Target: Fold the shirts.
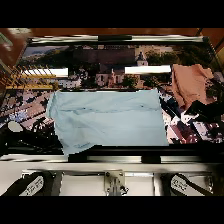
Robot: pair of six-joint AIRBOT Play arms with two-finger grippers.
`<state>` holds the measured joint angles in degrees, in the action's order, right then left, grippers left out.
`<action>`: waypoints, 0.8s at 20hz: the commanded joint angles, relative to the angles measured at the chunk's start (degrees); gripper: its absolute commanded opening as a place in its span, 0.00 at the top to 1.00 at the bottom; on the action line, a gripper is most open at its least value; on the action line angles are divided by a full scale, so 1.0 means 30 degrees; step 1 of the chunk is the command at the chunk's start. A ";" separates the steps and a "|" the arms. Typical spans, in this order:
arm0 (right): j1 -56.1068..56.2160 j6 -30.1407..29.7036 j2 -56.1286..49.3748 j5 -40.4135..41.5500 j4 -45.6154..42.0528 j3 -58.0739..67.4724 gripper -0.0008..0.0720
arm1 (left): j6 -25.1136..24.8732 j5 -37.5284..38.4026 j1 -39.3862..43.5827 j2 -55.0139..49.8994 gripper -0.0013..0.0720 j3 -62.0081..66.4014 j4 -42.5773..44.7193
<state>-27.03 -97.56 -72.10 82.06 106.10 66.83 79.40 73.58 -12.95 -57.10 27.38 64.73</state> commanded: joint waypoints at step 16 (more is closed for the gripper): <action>0.0036 -0.1180 0.0022 0.1756 0.0911 -0.4269 0.15 | -0.0022 -0.3242 0.1902 -0.0874 0.94 -0.1341 -0.0663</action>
<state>-26.92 -98.17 -72.07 84.97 106.76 60.64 80.77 65.01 -7.46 -60.14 23.18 61.91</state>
